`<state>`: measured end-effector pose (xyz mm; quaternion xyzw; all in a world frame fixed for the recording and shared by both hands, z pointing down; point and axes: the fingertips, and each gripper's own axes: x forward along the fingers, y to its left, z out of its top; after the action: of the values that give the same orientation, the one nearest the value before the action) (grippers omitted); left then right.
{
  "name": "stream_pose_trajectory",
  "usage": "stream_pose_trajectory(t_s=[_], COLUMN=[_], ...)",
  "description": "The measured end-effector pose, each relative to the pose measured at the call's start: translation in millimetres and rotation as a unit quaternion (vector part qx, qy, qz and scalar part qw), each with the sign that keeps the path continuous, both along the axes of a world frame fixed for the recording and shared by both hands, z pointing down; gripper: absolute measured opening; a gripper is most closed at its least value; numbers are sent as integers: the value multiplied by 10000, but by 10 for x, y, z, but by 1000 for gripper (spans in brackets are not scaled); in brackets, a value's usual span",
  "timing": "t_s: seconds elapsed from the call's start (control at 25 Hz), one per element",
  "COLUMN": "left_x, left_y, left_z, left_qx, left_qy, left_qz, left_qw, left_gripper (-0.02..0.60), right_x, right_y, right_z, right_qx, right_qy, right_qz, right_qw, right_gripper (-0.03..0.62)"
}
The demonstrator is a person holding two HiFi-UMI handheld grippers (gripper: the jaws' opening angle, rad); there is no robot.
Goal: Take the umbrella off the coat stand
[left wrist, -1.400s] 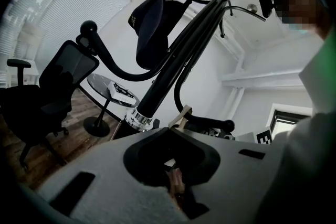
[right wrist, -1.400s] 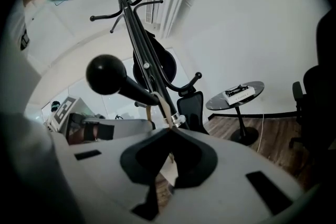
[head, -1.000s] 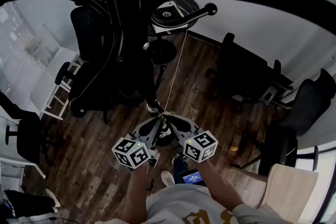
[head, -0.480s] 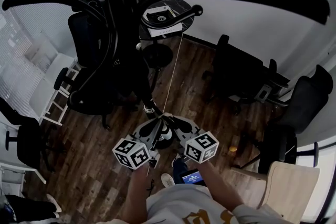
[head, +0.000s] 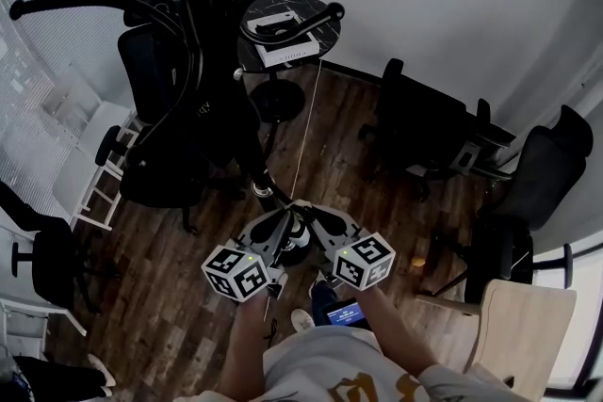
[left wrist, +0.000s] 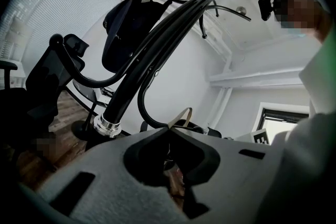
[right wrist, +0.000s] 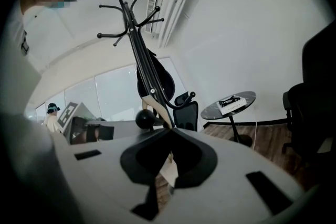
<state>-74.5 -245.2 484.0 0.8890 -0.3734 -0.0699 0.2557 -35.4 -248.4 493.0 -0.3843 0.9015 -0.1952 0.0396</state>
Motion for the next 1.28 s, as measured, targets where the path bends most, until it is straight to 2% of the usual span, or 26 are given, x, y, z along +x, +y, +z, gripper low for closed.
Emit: stream_pose_trajectory(t_s=[0.84,1.28], left_x=[252,239], left_y=[316,593], left_z=[-204,-263], left_qx=[201,242], left_qy=[-68,-38], left_qz=[222,307], left_qw=[9995,9992], left_gripper=[23,23], right_x=[241,236], right_y=[362,643], right_z=[-203,-268], right_qx=[260,215], right_qy=[33,-34], right_qz=[153,238], right_qw=[9995,9995], right_gripper=[14,14])
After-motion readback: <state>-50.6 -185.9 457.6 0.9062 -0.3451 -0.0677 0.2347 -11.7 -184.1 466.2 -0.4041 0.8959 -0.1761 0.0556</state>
